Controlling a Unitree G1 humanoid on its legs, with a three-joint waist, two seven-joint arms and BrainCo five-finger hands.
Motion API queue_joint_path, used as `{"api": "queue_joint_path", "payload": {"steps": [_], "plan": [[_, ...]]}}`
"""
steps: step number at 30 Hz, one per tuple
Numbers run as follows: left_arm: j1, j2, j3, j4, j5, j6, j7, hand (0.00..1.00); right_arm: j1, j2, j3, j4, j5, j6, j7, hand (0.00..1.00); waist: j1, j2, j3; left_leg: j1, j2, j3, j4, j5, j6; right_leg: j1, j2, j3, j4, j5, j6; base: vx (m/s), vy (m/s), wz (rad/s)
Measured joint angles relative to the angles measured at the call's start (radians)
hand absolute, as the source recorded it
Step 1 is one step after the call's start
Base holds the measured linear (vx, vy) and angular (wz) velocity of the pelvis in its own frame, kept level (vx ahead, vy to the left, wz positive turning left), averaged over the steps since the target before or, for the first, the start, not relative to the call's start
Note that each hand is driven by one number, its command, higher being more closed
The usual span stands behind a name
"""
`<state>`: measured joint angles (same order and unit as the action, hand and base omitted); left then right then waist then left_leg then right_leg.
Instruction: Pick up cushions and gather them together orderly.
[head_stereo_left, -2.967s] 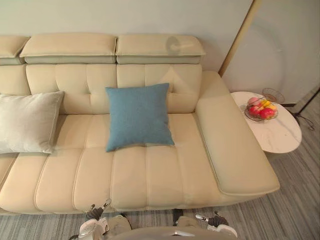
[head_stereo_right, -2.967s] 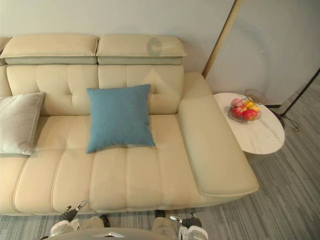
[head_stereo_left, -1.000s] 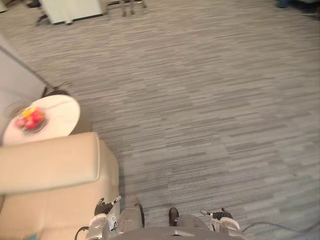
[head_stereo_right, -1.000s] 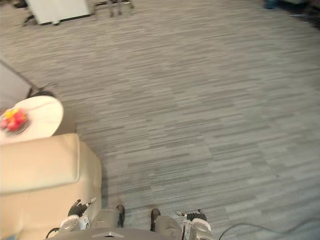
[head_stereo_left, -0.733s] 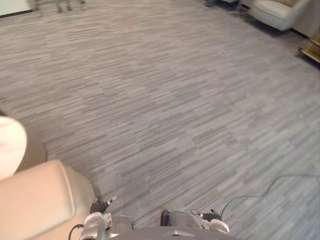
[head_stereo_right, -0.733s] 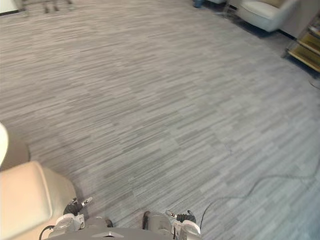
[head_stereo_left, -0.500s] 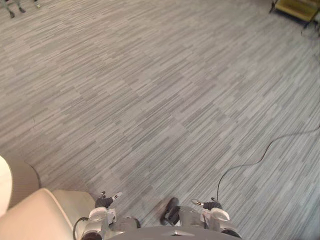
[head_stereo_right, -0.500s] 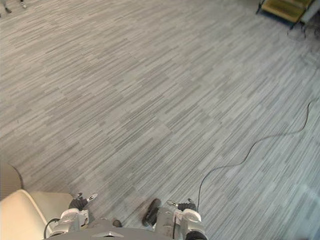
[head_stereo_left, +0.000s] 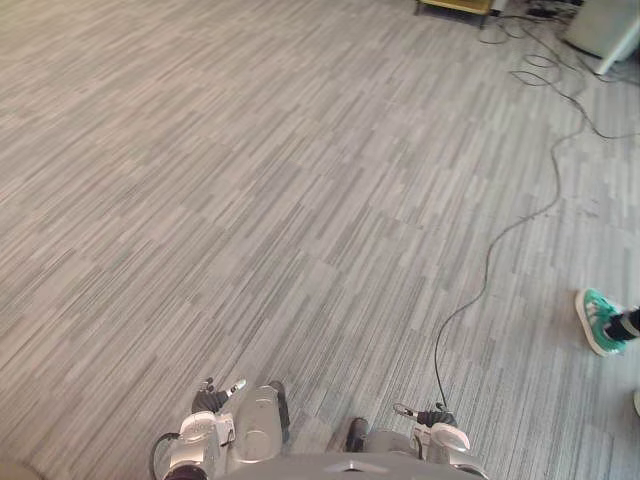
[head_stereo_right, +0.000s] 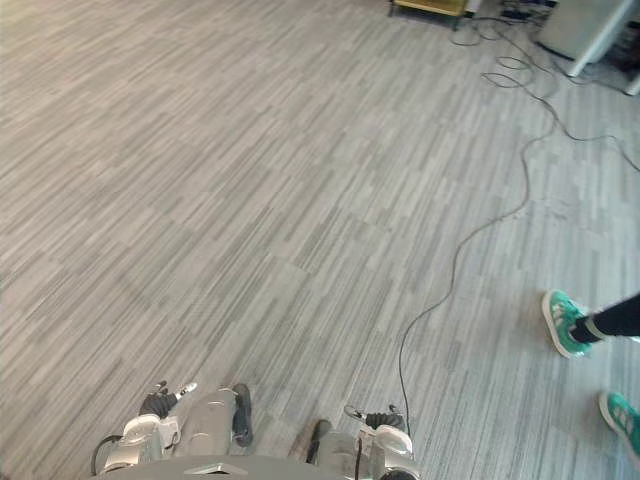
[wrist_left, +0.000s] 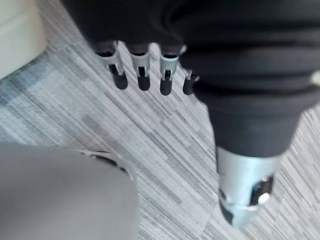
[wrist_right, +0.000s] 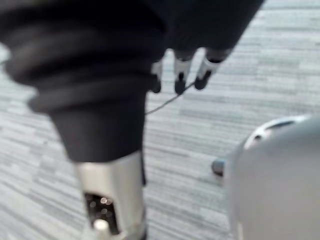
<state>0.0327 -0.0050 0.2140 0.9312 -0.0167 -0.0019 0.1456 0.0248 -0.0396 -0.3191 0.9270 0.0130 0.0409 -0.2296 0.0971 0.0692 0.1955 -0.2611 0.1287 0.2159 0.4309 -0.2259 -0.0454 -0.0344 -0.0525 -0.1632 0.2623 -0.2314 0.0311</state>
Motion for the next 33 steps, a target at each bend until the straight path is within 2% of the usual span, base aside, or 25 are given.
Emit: {"api": "queue_joint_path", "payload": {"steps": [1,2,5,7,8,9,10,11,12,14,15,17,18,19,20,22,24,26,27,28,29,30,31,32,33], "plan": [[-0.001,0.005,-0.001,0.002,0.000,-0.006,0.000,0.00,0.003,0.007,-0.002,-0.003,0.000,0.002,0.000,0.00,0.002,-0.025,-0.011,0.016,-0.014,0.022,-0.012,-0.008,0.005,-0.004,-0.007,0.026,0.005,0.001,0.001,0.50,0.191,-0.36],[0.000,0.008,0.016,0.000,-0.005,-0.010,-0.005,0.00,0.014,0.024,-0.011,-0.002,0.000,0.004,0.000,0.00,0.016,-0.048,-0.019,0.024,-0.033,0.063,0.000,-0.021,0.041,0.003,-0.016,0.064,0.009,-0.012,0.004,0.52,0.159,-0.41],[0.002,0.010,0.027,0.004,-0.001,-0.003,-0.005,0.00,0.001,0.046,-0.016,-0.010,-0.001,0.004,0.002,0.00,0.015,-0.051,-0.021,0.055,-0.043,0.094,0.037,-0.038,0.064,0.009,-0.038,0.095,0.051,-0.013,0.009,0.31,0.123,-0.41],[0.023,0.013,0.020,0.001,0.000,0.000,-0.005,0.00,0.004,0.051,-0.017,-0.020,-0.004,0.002,0.004,0.00,0.024,-0.057,-0.034,0.124,-0.067,0.115,0.012,-0.088,0.076,-0.077,-0.067,0.138,0.295,-0.043,0.084,0.33,0.123,-0.52],[0.019,0.017,0.015,0.002,0.000,0.001,-0.005,0.00,0.007,0.052,-0.015,-0.047,-0.009,0.002,0.008,0.00,0.020,-0.064,-0.031,0.159,-0.078,0.129,0.009,-0.128,0.087,-0.163,-0.090,0.155,0.502,-0.027,0.135,0.32,0.067,-0.32],[0.018,0.022,0.008,0.001,0.000,0.007,-0.005,0.00,0.009,0.051,-0.011,-0.068,-0.012,0.000,0.009,0.00,0.006,-0.075,-0.025,0.192,-0.088,0.133,0.014,-0.156,0.090,-0.238,-0.117,0.155,0.681,0.041,0.150,0.26,0.015,-0.14],[0.019,0.023,0.003,0.001,0.000,0.009,-0.004,0.00,0.011,0.049,-0.010,-0.081,-0.017,0.000,0.010,0.00,0.001,-0.075,-0.021,0.217,-0.087,0.133,0.016,-0.172,0.091,-0.270,-0.127,0.148,0.762,0.058,0.150,0.34,-0.021,-0.07],[0.020,0.023,-0.005,-0.001,-0.001,0.013,-0.003,0.00,0.013,0.043,-0.008,-0.090,-0.019,0.000,0.010,0.00,-0.006,-0.072,-0.015,0.269,-0.081,0.135,0.011,-0.189,0.085,-0.316,-0.140,0.119,0.868,0.039,0.115,0.30,-0.044,-0.07],[0.021,0.023,-0.019,-0.005,-0.001,0.016,0.000,0.00,0.012,0.037,-0.001,-0.090,-0.020,0.000,0.010,0.00,-0.019,-0.065,-0.012,0.320,-0.073,0.136,-0.013,-0.195,0.078,-0.343,-0.152,0.070,0.900,0.019,0.085,0.39,-0.071,-0.06],[0.030,0.011,-0.022,-0.019,-0.003,0.017,0.000,0.00,0.012,0.037,0.003,-0.096,-0.020,-0.002,0.010,0.00,-0.034,-0.068,-0.013,0.396,-0.040,0.138,-0.055,-0.206,0.051,-0.404,-0.156,-0.047,0.827,-0.024,0.046,0.43,-0.122,-0.01],[0.030,0.010,-0.022,-0.019,-0.003,0.018,-0.001,0.00,0.012,0.039,0.003,-0.097,-0.019,-0.003,0.010,0.00,-0.037,-0.073,-0.013,0.408,-0.033,0.139,-0.060,-0.206,0.051,-0.423,-0.157,-0.073,0.789,-0.029,0.036,0.46,-0.189,-0.06],[0.031,0.001,-0.021,-0.019,-0.002,0.019,-0.001,0.00,0.011,0.038,0.002,-0.111,-0.018,-0.009,0.011,0.00,-0.048,-0.075,-0.012,0.471,-0.016,0.142,-0.110,-0.203,0.045,-0.466,-0.149,-0.152,0.586,-0.015,0.005,0.44,-0.218,-0.05],[0.034,0.000,-0.023,-0.019,-0.002,0.018,-0.001,0.00,0.012,0.036,0.002,-0.126,-0.018,-0.010,0.011,0.00,-0.054,-0.076,-0.013,0.505,-0.014,0.141,-0.139,-0.199,0.038,-0.481,-0.140,-0.165,0.448,0.025,-0.009,0.54,-0.283,0.00],[0.044,0.004,-0.030,-0.009,-0.001,0.019,0.000,0.00,0.015,0.030,0.004,-0.123,-0.017,-0.012,0.016,0.00,-0.060,-0.076,-0.019,0.554,-0.010,0.119,-0.162,-0.192,0.001,-0.461,-0.094,-0.158,0.257,0.220,-0.103,0.67,-0.304,-0.31],[0.035,-0.008,-0.041,0.004,0.000,0.018,-0.003,0.00,-0.009,0.016,0.005,-0.108,-0.021,-0.010,0.020,0.00,-0.049,-0.035,-0.017,0.536,0.011,0.083,-0.166,-0.177,-0.006,-0.448,-0.053,-0.162,0.227,0.229,-0.106,0.63,-0.274,-0.47],[0.018,-0.017,-0.040,0.009,0.002,0.016,-0.005,0.00,-0.044,0.010,-0.002,-0.074,-0.021,-0.014,0.024,0.00,-0.051,-0.041,0.001,0.524,-0.037,-0.003,-0.222,-0.166,-0.005,-0.450,-0.047,-0.118,0.230,0.214,-0.109,0.41,-0.190,-0.44],[0.014,-0.019,-0.037,0.027,0.003,0.012,0.000,0.00,-0.041,0.011,-0.009,-0.053,-0.016,-0.006,0.027,0.00,-0.067,-0.034,0.003,0.514,-0.042,-0.037,-0.240,-0.053,-0.003,-0.414,-0.043,-0.117,0.263,0.150,-0.111,0.30,-0.176,-0.19],[0.015,-0.026,-0.023,0.032,0.011,0.011,0.001,0.00,-0.031,0.012,-0.003,-0.054,-0.018,-0.007,0.030,0.00,-0.071,-0.029,-0.004,0.499,-0.015,-0.073,-0.091,-0.057,-0.009,-0.367,-0.024,-0.120,0.291,0.072,-0.097,0.28,-0.150,0.03],[0.016,-0.030,-0.008,0.030,0.011,0.010,0.001,0.00,-0.025,0.012,-0.003,-0.055,-0.018,-0.007,0.030,0.00,-0.074,-0.021,-0.006,0.441,0.009,-0.101,0.070,-0.051,-0.010,-0.334,-0.011,-0.129,0.285,0.049,-0.087,0.29,-0.100,0.15],[0.018,-0.034,0.016,0.023,0.016,0.011,0.002,0.00,-0.012,0.014,0.001,-0.063,-0.019,-0.010,0.030,0.00,-0.076,-0.002,-0.009,0.315,0.053,-0.141,0.353,0.037,-0.010,-0.292,0.011,-0.152,0.283,0.019,-0.090,0.29,-0.081,0.10],[0.019,-0.038,0.024,0.021,0.018,0.012,0.001,0.00,0.003,0.011,0.003,-0.080,-0.019,-0.010,0.031,0.00,-0.069,0.012,-0.005,0.251,0.085,-0.146,0.490,0.149,-0.018,-0.261,0.030,-0.156,0.282,0.001,-0.094,0.37,-0.053,-0.04],[0.025,-0.037,0.028,0.009,0.015,0.011,0.002,0.00,0.019,0.009,0.002,-0.089,-0.017,-0.012,0.028,0.00,-0.055,0.018,0.001,0.178,0.132,-0.141,0.647,0.299,-0.024,-0.214,0.054,-0.148,0.271,-0.030,-0.112,0.33,0.002,-0.14],[0.022,-0.033,0.021,-0.004,0.017,0.012,0.002,0.00,0.021,0.008,0.001,-0.086,-0.014,-0.008,0.019,0.00,-0.052,0.022,0.004,0.096,0.162,-0.128,0.780,0.226,0.005,-0.175,0.059,-0.145,0.270,-0.055,-0.125,0.34,0.012,-0.12],[0.018,-0.032,0.019,-0.015,0.018,0.012,0.002,0.00,0.016,0.010,0.002,-0.086,-0.012,-0.005,0.014,0.00,-0.051,0.025,0.007,0.055,0.163,-0.116,0.820,0.176,0.012,-0.148,0.059,-0.134,0.264,-0.069,-0.124,0.35,0.001,-0.10],[0.019,-0.034,0.015,-0.033,0.018,0.011,0.002,0.00,0.018,0.010,0.002,-0.084,-0.008,0.001,0.004,0.00,-0.045,0.016,0.014,-0.002,0.160,-0.087,0.821,0.120,0.011,-0.097,0.059,-0.125,0.228,-0.077,-0.117,0.38,0.014,-0.09]]}}
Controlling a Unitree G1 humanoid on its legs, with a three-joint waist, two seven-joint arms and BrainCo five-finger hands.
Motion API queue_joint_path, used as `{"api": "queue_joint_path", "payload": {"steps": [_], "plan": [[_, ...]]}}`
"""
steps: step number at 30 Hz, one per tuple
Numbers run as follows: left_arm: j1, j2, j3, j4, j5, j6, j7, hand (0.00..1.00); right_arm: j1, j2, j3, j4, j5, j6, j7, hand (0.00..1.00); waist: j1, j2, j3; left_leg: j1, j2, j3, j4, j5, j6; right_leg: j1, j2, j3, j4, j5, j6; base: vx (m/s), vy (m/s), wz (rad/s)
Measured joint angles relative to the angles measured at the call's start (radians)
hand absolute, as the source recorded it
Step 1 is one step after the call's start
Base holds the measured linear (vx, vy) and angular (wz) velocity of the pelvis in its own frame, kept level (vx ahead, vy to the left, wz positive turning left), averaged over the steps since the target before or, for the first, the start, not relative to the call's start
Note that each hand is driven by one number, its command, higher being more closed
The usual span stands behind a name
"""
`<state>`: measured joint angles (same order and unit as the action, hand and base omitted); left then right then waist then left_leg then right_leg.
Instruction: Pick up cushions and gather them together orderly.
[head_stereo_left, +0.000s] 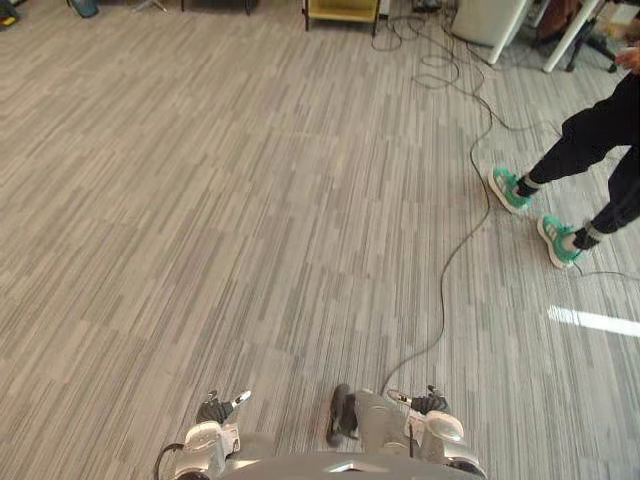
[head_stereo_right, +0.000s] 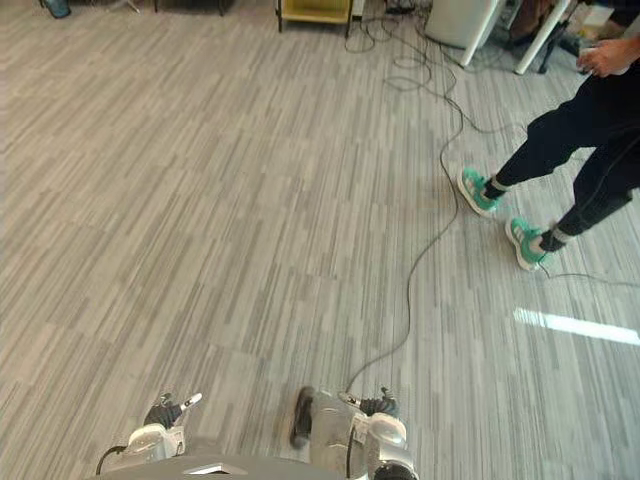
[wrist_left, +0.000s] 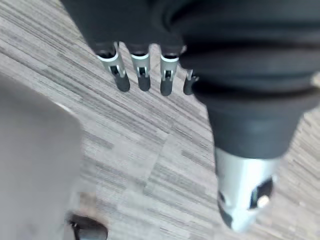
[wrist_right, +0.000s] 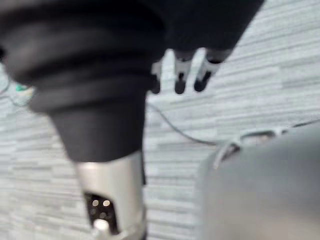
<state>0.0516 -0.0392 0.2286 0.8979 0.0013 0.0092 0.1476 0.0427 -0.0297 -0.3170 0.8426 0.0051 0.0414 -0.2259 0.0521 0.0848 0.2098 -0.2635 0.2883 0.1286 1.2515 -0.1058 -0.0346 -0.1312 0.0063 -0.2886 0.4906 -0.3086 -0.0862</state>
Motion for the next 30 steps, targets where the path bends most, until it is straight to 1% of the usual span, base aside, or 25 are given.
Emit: {"api": "queue_joint_path", "payload": {"steps": [2,4,5,6,7,8,9,10,11,12,13,14,15,16,17,18,19,21,22,24,25,26,27,28,30], "plan": [[0.008,0.001,-0.016,-0.040,0.000,-0.003,0.000,0.00,0.011,0.002,0.004,0.001,0.007,0.005,-0.003,0.00,0.015,-0.003,0.000,-0.099,-0.027,0.063,-0.141,-0.084,-0.002,0.112,-0.001,0.021,-0.119,-0.001,0.003,0.48,0.059,-0.16],[0.011,0.001,-0.036,-0.063,0.001,-0.012,0.001,0.00,0.008,0.001,0.022,0.008,0.007,0.006,-0.003,0.00,0.039,-0.004,0.000,-0.136,-0.059,0.120,-0.418,-0.101,-0.012,0.188,-0.011,0.039,-0.207,0.001,0.010,0.55,0.153,-0.35],[0.010,-0.001,-0.036,-0.063,0.001,-0.018,0.002,0.00,-0.001,0.002,0.020,0.020,0.007,0.005,-0.003,0.00,0.049,-0.008,0.000,-0.136,-0.089,0.141,-0.651,-0.075,-0.023,0.223,-0.022,0.055,-0.244,0.002,0.034,0.54,0.183,-0.42],[0.010,-0.002,-0.037,-0.063,0.001,-0.021,0.001,0.00,-0.010,0.002,0.018,0.035,0.007,0.004,-0.003,0.00,0.054,-0.008,-0.001,-0.132,-0.102,0.147,-0.777,-0.040,-0.033,0.240,-0.027,0.063,-0.260,-0.004,0.049,0.46,0.192,-0.54],[0.008,0.000,-0.038,-0.063,0.000,-0.026,0.000,0.00,-0.023,0.003,0.017,0.071,0.007,0.006,-0.004,0.00,0.072,-0.021,-0.006,-0.118,-0.126,0.148,-0.899,0.115,-0.024,0.277,-0.035,0.097,-0.297,-0.019,0.076,0.50,0.203,-0.48],[0.006,0.004,-0.040,-0.061,0.001,-0.028,0.000,0.00,-0.026,0.009,0.017,0.087,0.006,0.008,-0.004,0.00,0.081,-0.042,-0.015,-0.112,-0.145,0.151,-0.898,0.132,0.022,0.291,-0.049,0.115,-0.314,-0.022,0.080,0.83,0.274,-0.36],[-0.001,0.025,-0.040,-0.059,0.003,-0.031,0.001,0.00,-0.027,0.025,0.015,0.109,0.005,0.008,-0.002,0.00,0.075,-0.073,-0.032,-0.120,-0.174,0.151,-0.843,0.074,0.070,0.313,-0.078,0.144,-0.329,0.001,0.080,0.74,0.240,-0.06],[-0.005,0.028,-0.032,-0.059,0.002,-0.032,-0.002,0.00,-0.032,0.027,0.009,0.117,0.005,0.008,0.000,0.00,0.063,-0.085,-0.030,-0.130,-0.172,0.150,-0.774,0.027,0.099,0.321,-0.092,0.167,-0.311,0.030,0.110,0.73,0.245,0.05],[-0.005,0.031,-0.020,-0.059,0.001,-0.032,-0.002,0.00,-0.029,0.030,-0.006,0.117,0.003,0.008,0.000,0.00,0.066,-0.095,-0.032,-0.136,-0.171,0.144,-0.694,-0.018,0.111,0.316,-0.105,0.200,-0.239,0.048,0.141,0.54,0.233,-0.08],[-0.010,0.045,-0.026,-0.050,0.003,-0.033,-0.001,0.00,-0.021,0.029,-0.019,0.119,-0.006,0.008,-0.002,0.00,0.071,-0.118,-0.042,-0.115,-0.182,0.148,-0.652,-0.060,0.119,0.240,-0.119,0.251,-0.031,0.065,0.171,0.76,0.281,-0.23],[-0.014,0.058,-0.058,-0.019,0.005,-0.030,0.001,0.00,-0.018,0.024,-0.021,0.118,-0.011,0.004,-0.001,0.00,0.064,-0.128,-0.049,-0.044,-0.200,0.143,-0.682,-0.136,0.108,0.114,-0.139,0.286,0.263,0.156,0.257,0.75,0.253,-0.15],[-0.024,0.075,-0.077,0.005,0.009,-0.025,-0.001,0.00,-0.018,0.025,-0.019,0.114,-0.010,0.001,-0.001,0.00,0.046,-0.136,-0.045,0.005,-0.214,0.139,-0.696,-0.182,0.106,0.026,-0.156,0.291,0.488,0.200,0.292,0.84,0.175,0.08],[-0.032,0.088,-0.082,0.023,0.018,-0.012,-0.001,0.00,-0.014,0.029,-0.017,0.116,-0.010,0.007,0.000,0.00,0.027,-0.153,-0.033,0.074,-0.236,0.138,-0.707,-0.198,0.117,-0.052,-0.189,0.270,0.668,0.182,0.264,0.47,0.056,0.20],[-0.031,0.087,-0.082,0.027,0.024,-0.008,0.000,0.00,-0.009,0.032,-0.023,0.108,0.000,0.005,0.004,0.00,0.024,-0.152,-0.032,0.104,-0.239,0.138,-0.718,-0.204,0.117,-0.075,-0.196,0.258,0.701,0.172,0.246,0.67,0.023,0.01],[-0.028,0.079,-0.085,0.027,0.036,0.003,0.000,0.00,-0.003,0.024,-0.028,0.075,-0.003,0.003,0.004,0.00,0.018,-0.129,-0.018,0.217,-0.238,0.139,-0.784,-0.213,0.115,-0.129,-0.201,0.198,0.729,0.135,0.196,0.43,-0.011,-0.11],[-0.025,0.076,-0.088,0.027,0.042,0.006,0.000,0.00,-0.002,0.024,-0.030,0.070,-0.002,0.000,0.005,0.00,0.012,-0.121,-0.018,0.262,-0.236,0.138,-0.817,-0.213,0.114,-0.158,-0.203,0.167,0.712,0.120,0.188,0.65,-0.037,-0.04],[-0.025,0.073,-0.096,0.025,0.043,0.007,0.000,0.00,0.000,0.026,-0.030,0.053,-0.002,-0.003,0.006,0.00,0.003,-0.118,-0.018,0.315,-0.230,0.138,-0.857,-0.218,0.106,-0.198,-0.206,0.124,0.671,0.097,0.179,0.55,-0.066,0.12],[-0.034,0.069,-0.119,0.025,0.044,0.007,-0.001,0.00,-0.005,0.030,-0.042,0.027,-0.002,-0.010,0.007,0.00,-0.003,-0.113,-0.017,0.401,-0.209,0.130,-0.935,-0.253,0.053,-0.295,-0.206,0.043,0.477,0.073,0.167,0.56,-0.108,0.10],[-0.035,0.065,-0.127,0.027,0.047,0.007,-0.003,0.00,-0.010,0.028,-0.051,0.029,-0.001,-0.011,0.007,0.00,-0.003,-0.116,-0.015,0.443,-0.205,0.133,-0.972,-0.258,0.044,-0.327,-0.200,0.016,0.290,0.087,0.152,0.58,-0.186,0.05],[-0.029,0.058,-0.139,0.036,0.065,0.007,-0.004,0.00,-0.008,0.019,-0.053,0.032,-0.001,-0.011,0.005,0.00,-0.021,-0.114,-0.013,0.520,-0.195,0.126,-1.032,-0.258,0.043,-0.320,-0.158,0.030,-0.134,0.221,0.149,0.62,-0.232,0.30],[-0.027,0.059,-0.143,0.040,0.076,0.007,-0.003,0.00,-0.003,0.017,-0.063,0.041,-0.001,-0.007,0.005,0.00,-0.033,-0.123,-0.014,0.562,-0.205,0.099,-1.063,-0.258,0.043,-0.314,-0.154,0.065,-0.261,0.323,0.158,0.68,-0.259,0.52],[-0.026,0.054,-0.143,0.062,0.083,0.006,-0.002,0.00,-0.002,0.005,-0.076,0.044,-0.002,0.004,0.005,0.00,-0.046,-0.106,-0.012,0.608,-0.188,0.068,-1.074,-0.250,0.032,-0.298,-0.136,0.091,-0.221,0.448,0.120,0.67,-0.254,0.38],[-0.031,0.045,-0.142,0.076,0.084,0.006,-0.002,0.00,-0.006,-0.005,-0.081,0.047,-0.003,0.005,0.005,0.00,-0.046,-0.084,-0.011,0.618,-0.174,0.059,-1.071,-0.228,0.017,-0.315,-0.129,0.098,-0.162,0.444,0.108,0.64,-0.258,0.11],[-0.030,0.025,-0.140,0.084,0.094,0.006,-0.002,0.00,-0.007,-0.017,-0.092,0.045,-0.003,0.004,0.005,0.00,-0.049,-0.051,-0.017,0.613,-0.152,0.032,-1.036,-0.187,-0.004,-0.356,-0.118,0.092,-0.035,0.341,0.090,0.62,-0.272,-0.02],[-0.025,0.006,-0.131,0.096,0.102,0.006,-0.004,0.00,-0.008,-0.023,-0.123,0.039,-0.003,0.002,0.005,0.00,-0.065,-0.007,-0.021,0.552,-0.087,-0.029,-0.823,-0.111,-0.030,-0.338,-0.092,0.052,0.084,0.208,0.064,0.69,-0.284,0.04]]}}
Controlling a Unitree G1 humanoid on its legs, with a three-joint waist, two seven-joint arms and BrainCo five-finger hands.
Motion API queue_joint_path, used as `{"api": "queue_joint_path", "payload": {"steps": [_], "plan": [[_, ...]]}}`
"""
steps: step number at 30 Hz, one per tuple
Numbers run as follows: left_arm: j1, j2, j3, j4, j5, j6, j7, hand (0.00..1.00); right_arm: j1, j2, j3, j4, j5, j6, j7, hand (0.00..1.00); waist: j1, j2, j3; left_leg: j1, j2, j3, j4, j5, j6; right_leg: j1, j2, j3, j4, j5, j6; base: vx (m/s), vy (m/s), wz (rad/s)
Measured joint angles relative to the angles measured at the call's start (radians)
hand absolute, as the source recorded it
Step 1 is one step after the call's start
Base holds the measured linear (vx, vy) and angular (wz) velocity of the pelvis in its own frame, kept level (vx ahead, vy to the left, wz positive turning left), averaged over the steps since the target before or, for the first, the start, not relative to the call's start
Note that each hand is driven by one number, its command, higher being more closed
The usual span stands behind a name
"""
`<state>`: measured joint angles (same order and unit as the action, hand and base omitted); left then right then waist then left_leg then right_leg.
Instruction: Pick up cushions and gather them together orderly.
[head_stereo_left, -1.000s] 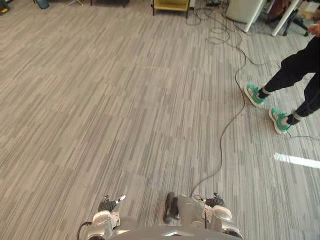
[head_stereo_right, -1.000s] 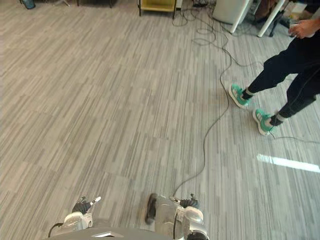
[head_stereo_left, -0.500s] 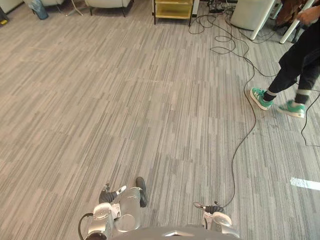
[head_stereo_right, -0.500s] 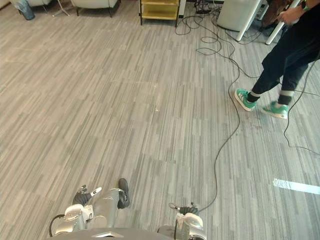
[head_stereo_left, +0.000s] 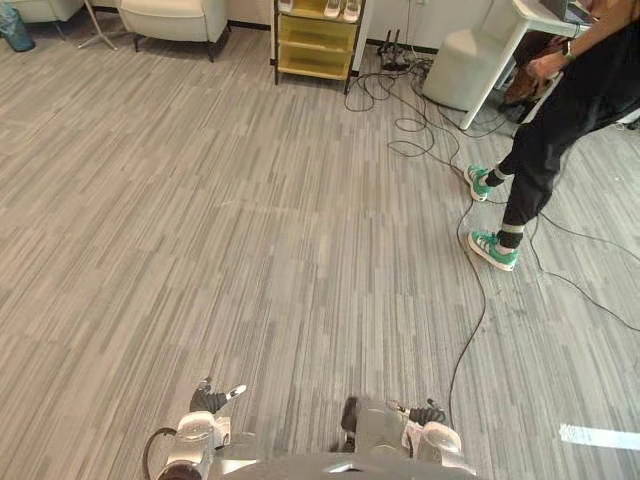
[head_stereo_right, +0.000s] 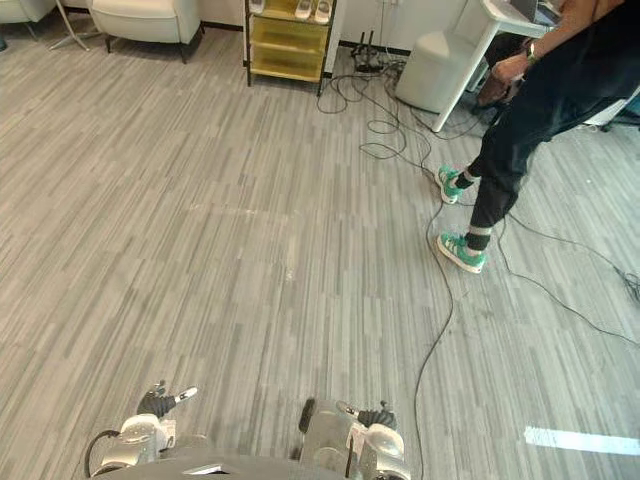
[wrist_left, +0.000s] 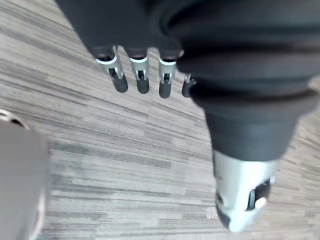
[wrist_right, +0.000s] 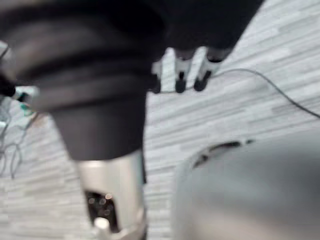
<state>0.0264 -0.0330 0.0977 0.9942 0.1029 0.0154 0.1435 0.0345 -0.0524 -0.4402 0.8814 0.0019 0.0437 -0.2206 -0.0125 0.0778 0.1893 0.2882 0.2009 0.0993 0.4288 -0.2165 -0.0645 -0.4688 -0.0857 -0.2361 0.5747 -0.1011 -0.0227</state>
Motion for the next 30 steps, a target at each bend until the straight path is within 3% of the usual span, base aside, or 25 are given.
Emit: {"api": "queue_joint_path", "payload": {"steps": [1,2,3,4,6,7,9,11,12,13,14,15,16,17,18,19,20,21,22,23,24,25,26,29,30], "plan": [[-0.001,-0.001,0.009,-0.004,0.001,0.000,-0.004,0.00,0.002,0.001,-0.002,0.000,0.000,0.000,-0.001,0.00,-0.004,0.004,0.002,-0.038,0.016,-0.018,0.102,0.056,-0.001,0.023,0.013,-0.007,0.010,-0.032,-0.005,0.64,-0.224,0.08],[-0.001,0.000,0.018,-0.013,0.004,0.000,-0.006,0.00,0.009,0.003,0.000,0.000,0.002,0.002,-0.001,0.00,-0.005,0.012,0.005,-0.167,0.064,-0.058,0.383,0.244,-0.031,0.102,0.041,-0.020,-0.008,-0.081,-0.021,0.51,-0.166,0.04],[-0.001,0.000,0.018,-0.018,0.005,0.000,-0.006,0.00,0.011,0.003,0.001,0.000,0.003,0.001,-0.002,0.00,-0.004,0.017,0.007,-0.202,0.074,-0.056,0.457,0.244,-0.033,0.122,0.053,-0.022,-0.015,-0.091,-0.023,0.71,-0.194,-0.17],[0.003,0.006,0.020,-0.049,0.008,-0.003,-0.013,0.00,0.014,0.004,0.010,0.001,0.010,-0.001,-0.002,0.00,0.013,0.018,0.017,-0.328,0.122,-0.015,0.729,0.187,-0.015,0.225,0.093,-0.014,-0.058,-0.120,-0.044,0.67,-0.137,-0.33],[0.008,0.020,0.017,-0.081,0.008,-0.002,-0.017,0.00,0.024,0.009,0.036,0.002,0.016,0.001,-0.002,0.00,0.031,0.003,0.022,-0.425,0.122,0.038,0.833,0.111,0.005,0.328,0.104,0.003,-0.113,-0.139,-0.043,0.59,-0.073,-0.31],[0.009,0.022,0.017,-0.102,0.008,-0.002,-0.017,0.00,0.034,0.011,0.056,0.001,0.033,0.000,-0.003,0.00,0.042,-0.014,0.028,-0.500,0.117,0.075,0.820,0.079,0.015,0.399,0.107,0.017,-0.172,-0.145,-0.040,0.52,0.004,-0.21],[0.012,0.020,0.014,-0.134,0.006,-0.005,-0.018,0.00,0.033,0.016,0.085,0.001,0.040,0.004,-0.006,0.00,0.062,-0.011,0.027,-0.619,0.097,0.133,0.688,0.024,0.023,0.513,0.103,0.047,-0.283,-0.143,-0.022,0.47,0.043,-0.31],[0.019,0.016,0.007,-0.154,0.006,-0.017,-0.018,0.00,0.022,0.026,0.092,0.004,0.040,0.003,-0.006,0.00,0.077,-0.012,0.027,-0.663,0.052,0.166,0.436,0.005,0.022,0.588,0.083,0.082,-0.356,-0.141,0.007,0.59,0.181,-0.50],[0.021,0.016,-0.007,-0.156,0.007,-0.023,-0.017,0.00,0.008,0.025,0.078,0.040,0.039,0.002,-0.006,0.00,0.091,-0.014,0.025,-0.649,-0.008,0.158,0.118,0.045,-0.018,0.632,0.060,0.112,-0.396,-0.146,0.021,0.54,0.191,-0.66],[0.023,0.016,-0.014,-0.157,0.007,-0.026,-0.017,0.00,0.002,0.022,0.076,0.054,0.039,0.004,-0.006,0.00,0.097,-0.012,0.024,-0.629,-0.025,0.144,-0.015,0.083,-0.028,0.647,0.054,0.126,-0.414,-0.152,0.035,0.42,0.197,-0.84],[0.024,0.016,-0.024,-0.155,0.003,-0.033,-0.017,0.00,-0.006,0.019,0.082,0.073,0.038,0.004,-0.006,0.00,0.111,-0.013,0.022,-0.607,-0.044,0.135,-0.113,0.239,-0.016,0.676,0.048,0.158,-0.434,-0.162,0.056,0.44,0.206,-0.67],[0.013,0.028,-0.033,-0.147,0.005,-0.034,-0.017,0.00,-0.014,0.029,0.091,0.082,0.032,0.007,-0.004,0.00,0.114,-0.039,0.015,-0.585,-0.078,0.155,-0.132,0.249,0.056,0.689,0.016,0.181,-0.451,-0.155,0.055,0.55,0.255,-0.49],[0.008,0.048,-0.040,-0.138,0.008,-0.036,-0.017,0.00,-0.020,0.040,0.108,0.080,0.030,0.008,-0.002,0.00,0.103,-0.054,0.010,-0.596,-0.083,0.157,-0.095,0.227,0.087,0.696,0.004,0.179,-0.462,-0.114,0.064,0.67,0.327,-0.21],[0.004,0.059,-0.029,-0.140,-0.012,-0.041,-0.025,0.00,-0.024,0.042,0.117,0.079,0.029,0.008,0.000,0.00,0.106,-0.056,0.010,-0.638,-0.054,0.151,0.049,0.170,0.109,0.712,0.003,0.200,-0.463,-0.066,0.072,0.60,0.366,-0.15],[0.000,0.061,-0.015,-0.149,-0.022,-0.046,-0.027,0.00,-0.033,0.042,0.123,0.079,0.023,0.008,0.000,0.00,0.125,-0.059,0.011,-0.691,-0.045,0.153,0.185,0.117,0.107,0.732,0.001,0.226,-0.448,-0.042,0.077,0.63,0.439,-0.19],[0.008,0.063,-0.021,-0.138,-0.013,-0.047,-0.026,0.00,-0.005,0.040,0.126,0.082,-0.004,0.007,0.001,0.00,0.129,-0.067,-0.027,-0.685,-0.082,0.117,0.153,0.100,0.108,0.723,-0.014,0.240,-0.394,-0.052,0.095,0.30,0.258,-0.21],[0.020,0.060,-0.030,-0.126,-0.015,-0.047,-0.027,0.00,0.004,0.021,0.130,0.082,-0.010,0.005,0.002,0.00,0.124,-0.057,-0.041,-0.674,-0.085,0.103,0.122,0.054,0.132,0.709,-0.008,0.243,-0.333,-0.065,0.115,0.40,0.285,0.07],[0.018,0.083,-0.036,-0.111,-0.020,-0.044,-0.026,0.00,0.003,0.017,0.155,0.088,-0.018,0.003,0.005,0.00,0.113,-0.087,-0.058,-0.644,-0.136,0.118,0.134,-0.004,0.132,0.655,-0.056,0.253,-0.147,-0.095,0.165,0.35,0.210,0.14],[0.018,0.091,-0.041,-0.108,-0.021,-0.043,-0.028,0.00,0.004,0.018,0.157,0.088,-0.021,0.004,0.008,0.00,0.109,-0.099,-0.060,-0.630,-0.156,0.120,0.128,-0.017,0.132,0.621,-0.072,0.264,-0.064,-0.087,0.183,0.62,0.312,0.34],[0.016,0.094,-0.053,-0.096,-0.022,-0.036,-0.026,0.00,0.005,0.016,0.166,0.087,-0.030,0.002,0.023,0.00,0.098,-0.107,-0.056,-0.579,-0.197,0.119,0.108,-0.048,0.144,0.487,-0.086,0.313,0.235,-0.027,0.270,0.46,0.183,0.29],[0.016,0.098,-0.062,-0.087,-0.022,-0.031,-0.026,0.00,0.006,0.016,0.166,0.087,-0.031,0.002,0.028,0.00,0.090,-0.099,-0.049,-0.543,-0.211,0.107,0.101,-0.055,0.158,0.422,-0.087,0.303,0.371,-0.049,0.258,0.54,0.194,0.42],[0.018,0.101,-0.065,-0.079,-0.022,-0.026,-0.025,0.00,0.013,0.019,0.161,0.074,-0.019,-0.002,0.037,0.00,0.081,-0.090,-0.038,-0.470,-0.225,0.100,0.069,-0.068,0.169,0.349,-0.089,0.256,0.495,-0.107,0.209,0.45,0.137,0.45],[0.019,0.102,-0.070,-0.075,-0.021,-0.014,-0.026,0.00,0.009,0.016,0.166,0.058,-0.024,-0.006,0.038,0.00,0.071,-0.082,-0.031,-0.406,-0.230,0.089,0.032,-0.070,0.173,0.298,-0.087,0.201,0.510,-0.144,0.170,0.52,0.120,0.40],[0.026,0.093,-0.072,-0.076,-0.021,-0.012,-0.026,0.00,0.011,0.020,0.164,0.026,-0.029,-0.016,0.038,0.00,0.068,-0.060,-0.012,-0.295,-0.225,0.054,-0.038,-0.070,0.172,0.242,-0.069,0.082,0.320,-0.202,0.111,0.35,0.009,0.38],[0.030,0.091,-0.072,-0.077,-0.021,-0.012,-0.026,0.00,0.013,0.023,0.163,0.019,-0.028,-0.017,0.038,0.00,0.068,-0.064,-0.014,-0.276,-0.226,0.046,-0.051,-0.071,0.169,0.226,-0.064,0.058,0.231,-0.202,0.109,0.32,-0.060,0.60]]}}
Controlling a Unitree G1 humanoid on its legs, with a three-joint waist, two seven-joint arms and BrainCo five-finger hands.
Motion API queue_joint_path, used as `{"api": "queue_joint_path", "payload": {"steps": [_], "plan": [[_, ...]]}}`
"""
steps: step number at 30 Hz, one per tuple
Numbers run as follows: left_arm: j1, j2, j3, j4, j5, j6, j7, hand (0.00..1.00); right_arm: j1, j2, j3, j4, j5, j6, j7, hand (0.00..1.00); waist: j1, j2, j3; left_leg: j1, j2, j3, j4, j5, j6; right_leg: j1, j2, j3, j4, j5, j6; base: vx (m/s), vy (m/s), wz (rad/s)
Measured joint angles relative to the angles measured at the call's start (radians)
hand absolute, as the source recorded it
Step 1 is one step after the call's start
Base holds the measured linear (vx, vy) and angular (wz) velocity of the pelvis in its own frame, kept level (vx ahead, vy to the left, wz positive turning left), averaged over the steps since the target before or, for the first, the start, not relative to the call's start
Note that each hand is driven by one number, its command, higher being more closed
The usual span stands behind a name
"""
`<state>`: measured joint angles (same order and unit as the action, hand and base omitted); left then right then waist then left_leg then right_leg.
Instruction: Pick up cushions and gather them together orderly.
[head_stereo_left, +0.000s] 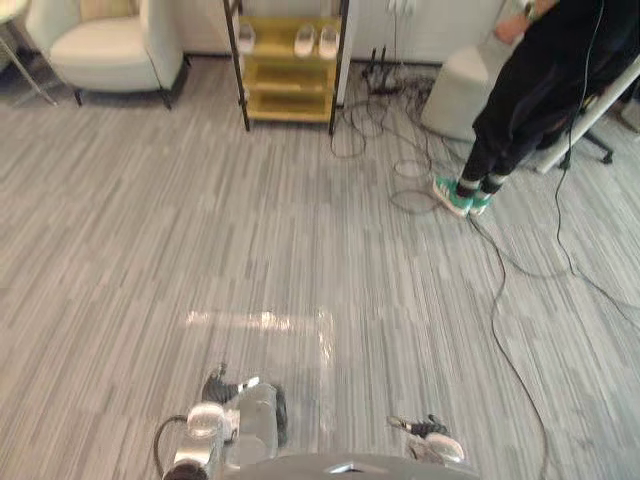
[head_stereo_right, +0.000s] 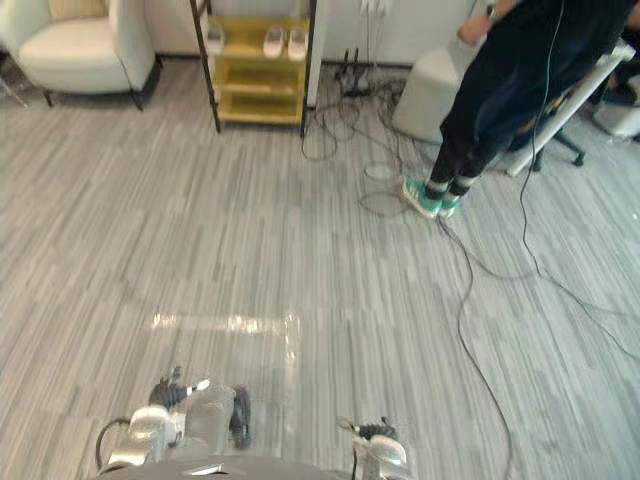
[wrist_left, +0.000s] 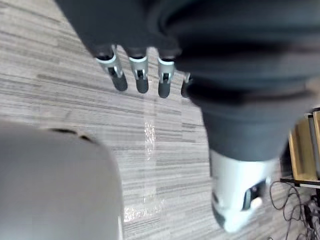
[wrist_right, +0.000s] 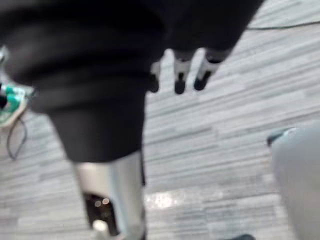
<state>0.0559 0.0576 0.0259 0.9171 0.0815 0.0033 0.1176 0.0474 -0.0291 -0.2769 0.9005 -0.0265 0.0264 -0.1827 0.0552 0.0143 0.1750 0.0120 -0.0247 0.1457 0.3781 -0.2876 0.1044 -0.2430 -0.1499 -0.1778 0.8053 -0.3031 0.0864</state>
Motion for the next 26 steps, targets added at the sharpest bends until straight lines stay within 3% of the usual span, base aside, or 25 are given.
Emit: {"api": "queue_joint_path", "payload": {"steps": [1,2,3,5,7,8,10,11,13,16,17,18,19,20,26], "plan": [[0.004,-0.004,0.001,-0.003,0.000,0.000,-0.001,0.00,0.005,0.011,0.000,-0.021,0.000,0.000,-0.001,0.00,-0.001,-0.009,0.000,0.016,-0.002,-0.010,-0.013,-0.015,-0.031,-0.014,0.009,-0.021,-0.148,0.035,-0.023,0.24,-0.059,0.53],[0.005,-0.004,0.002,-0.005,0.000,0.000,-0.002,0.00,0.012,0.018,0.000,-0.022,0.001,0.000,-0.001,0.00,-0.001,-0.018,0.000,0.022,-0.004,-0.011,-0.015,-0.021,-0.040,-0.016,0.012,-0.027,-0.209,0.075,-0.043,0.30,-0.097,0.73],[0.005,0.000,0.014,-0.016,0.002,-0.003,-0.009,0.00,0.028,0.044,0.000,-0.032,0.002,-0.002,-0.001,0.00,0.002,-0.064,0.000,0.032,-0.032,-0.024,-0.006,-0.043,-0.071,-0.031,-0.001,-0.023,-0.310,0.204,-0.073,0.33,-0.148,0.61],[0.000,-0.019,0.015,-0.014,0.015,-0.003,-0.015,0.00,0.029,0.040,0.000,-0.062,0.002,-0.001,-0.003,0.00,0.004,-0.040,0.001,0.022,0.005,-0.057,0.035,-0.064,-0.095,-0.014,0.009,-0.058,-0.298,0.179,-0.088,0.33,-0.160,0.47],[-0.003,-0.050,0.015,-0.019,0.038,-0.003,-0.017,0.00,0.032,0.017,-0.001,-0.082,0.002,-0.003,-0.006,0.00,0.004,0.014,0.002,-0.032,0.059,-0.055,0.112,-0.080,-0.126,0.004,0.049,-0.096,-0.355,0.168,-0.096,0.26,-0.133,0.25],[-0.003,-0.052,0.016,-0.021,0.040,-0.003,-0.017,0.00,0.033,0.015,-0.004,-0.087,0.003,-0.002,-0.010,0.00,0.003,0.022,0.002,-0.053,0.070,-0.052,0.145,-0.078,-0.131,0.004,0.054,-0.106,-0.362,0.163,-0.097,0.22,-0.121,0.22],[-0.012,-0.058,0.031,-0.027,0.039,-0.001,-0.020,0.00,0.044,0.013,-0.003,-0.103,0.032,-0.005,-0.017,0.00,-0.002,0.032,0.020,-0.134,0.111,-0.030,0.353,-0.030,-0.179,0.046,0.061,-0.131,-0.367,0.132,-0.102,0.21,-0.093,0.27],[-0.013,-0.058,0.037,-0.037,0.037,-0.001,-0.020,0.00,0.052,0.012,-0.001,-0.102,0.036,-0.005,-0.018,0.00,0.003,0.023,0.030,-0.179,0.140,-0.019,0.488,0.027,-0.175,0.091,0.064,-0.134,-0.369,0.111,-0.104,0.19,-0.038,0.13],[-0.012,-0.055,0.035,-0.046,0.037,-0.001,-0.020,0.00,0.054,0.013,-0.001,-0.100,0.038,-0.005,-0.019,0.00,0.010,0.025,0.029,-0.205,0.189,0.011,0.513,-0.012,-0.151,0.128,0.068,-0.128,-0.370,0.094,-0.103,0.15,0.006,-0.06],[-0.013,-0.054,0.040,-0.051,0.028,-0.001,-0.016,0.00,0.053,0.013,-0.005,-0.098,0.039,-0.003,-0.020,0.00,0.014,0.023,0.029,-0.226,0.222,0.011,0.329,-0.025,-0.150,0.119,0.065,-0.089,-0.375,0.097,-0.088,0.11,0.107,-0.34],[-0.014,-0.055,0.037,-0.044,0.025,-0.001,-0.016,0.00,0.054,0.012,-0.014,-0.094,0.039,-0.002,-0.023,0.00,0.015,0.027,0.026,-0.212,0.222,-0.005,0.210,0.003,-0.164,0.112,0.064,-0.077,-0.375,0.098,-0.071,0.09,0.181,-0.41],[-0.017,-0.057,0.032,-0.036,0.020,-0.001,-0.016,0.00,0.054,0.014,-0.023,-0.087,0.039,-0.002,-0.023,0.00,0.017,0.034,0.017,-0.189,0.209,-0.017,0.154,-0.006,-0.199,0.104,0.061,-0.060,-0.369,0.095,-0.053,0.09,0.182,-0.36],[-0.025,-0.041,0.029,-0.021,0.020,0.000,-0.016,0.00,0.052,0.021,-0.033,-0.073,0.040,-0.001,-0.023,0.00,0.017,0.002,0.011,-0.169,0.178,0.004,0.111,0.012,-0.184,0.103,0.045,-0.037,-0.392,0.107,-0.031,0.09,0.157,-0.17],[-0.028,-0.028,0.017,-0.005,0.019,-0.001,-0.016,0.00,0.052,0.030,-0.048,-0.058,0.041,-0.002,-0.022,0.00,0.005,-0.012,0.001,-0.164,0.160,0.006,0.092,0.018,-0.174,0.121,0.032,-0.038,-0.437,0.129,-0.017,0.09,0.161,-0.04],[-0.034,-0.014,-0.033,0.049,0.020,-0.001,-0.017,0.00,0.050,0.028,-0.077,0.000,0.040,0.000,-0.016,0.00,0.001,-0.014,-0.045,-0.125,0.108,0.023,0.030,0.035,-0.145,0.182,0.013,-0.024,-0.583,0.201,0.016,0.07,0.129,-0.04]]}}
